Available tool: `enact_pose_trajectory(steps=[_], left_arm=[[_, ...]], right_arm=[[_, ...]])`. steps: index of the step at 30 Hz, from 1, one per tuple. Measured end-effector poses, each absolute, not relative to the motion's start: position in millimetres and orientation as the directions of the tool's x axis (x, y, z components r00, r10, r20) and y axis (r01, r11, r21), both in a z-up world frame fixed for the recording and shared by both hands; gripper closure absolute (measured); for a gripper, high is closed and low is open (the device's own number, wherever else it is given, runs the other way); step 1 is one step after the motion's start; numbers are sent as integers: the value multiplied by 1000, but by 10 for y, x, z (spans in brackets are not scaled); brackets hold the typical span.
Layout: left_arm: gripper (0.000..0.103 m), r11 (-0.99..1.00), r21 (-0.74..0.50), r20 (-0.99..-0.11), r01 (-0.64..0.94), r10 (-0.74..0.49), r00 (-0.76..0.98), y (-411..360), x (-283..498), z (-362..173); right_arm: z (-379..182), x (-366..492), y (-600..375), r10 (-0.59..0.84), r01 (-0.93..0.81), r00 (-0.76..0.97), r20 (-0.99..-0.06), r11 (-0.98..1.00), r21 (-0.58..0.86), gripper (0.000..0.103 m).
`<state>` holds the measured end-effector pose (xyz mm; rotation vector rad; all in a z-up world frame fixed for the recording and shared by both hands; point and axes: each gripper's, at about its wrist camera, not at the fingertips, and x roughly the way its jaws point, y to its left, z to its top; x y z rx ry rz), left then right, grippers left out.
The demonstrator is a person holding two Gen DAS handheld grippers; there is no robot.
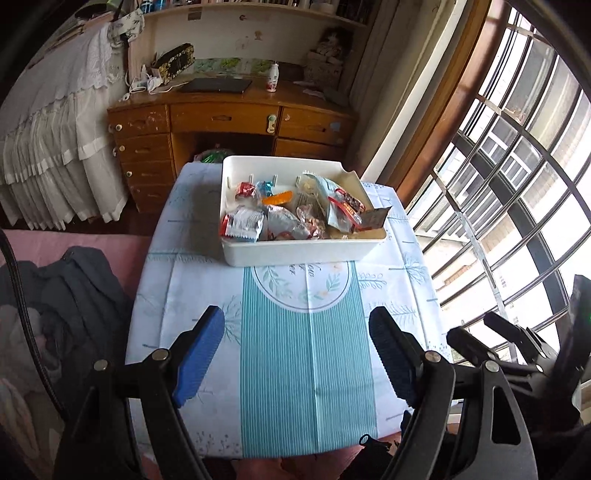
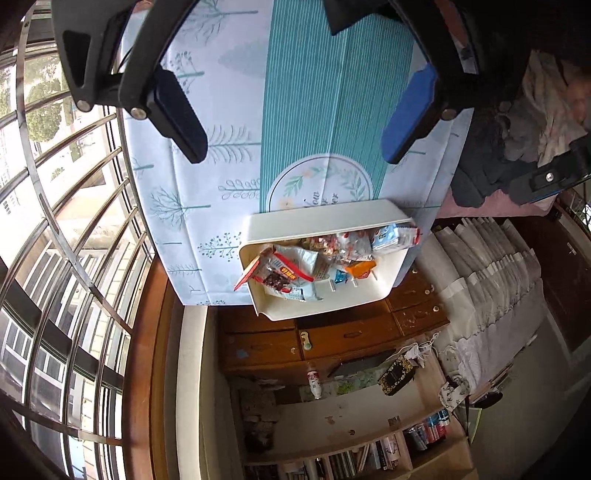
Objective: Organize snacks
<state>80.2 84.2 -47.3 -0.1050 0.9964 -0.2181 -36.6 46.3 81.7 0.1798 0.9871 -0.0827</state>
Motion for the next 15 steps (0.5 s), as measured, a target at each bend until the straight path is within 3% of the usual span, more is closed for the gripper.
enact_pose_trajectory(steps=[6,8,15], left_arm=[[23,981,-173,-821,91,-194,537,663,569,-257],[12,984,-162,-813,68,-172,556,593,501,-185],[1,996,-89,-791,-2,-69,608,441,349,-79]], right_arm=[[1112,-657,570,123,110,521,-845,972,209,7],[1209,-690,603,129,100,506,-852,973,208,7],[1417,-875,574,121,135,483,-867,968,210,6]])
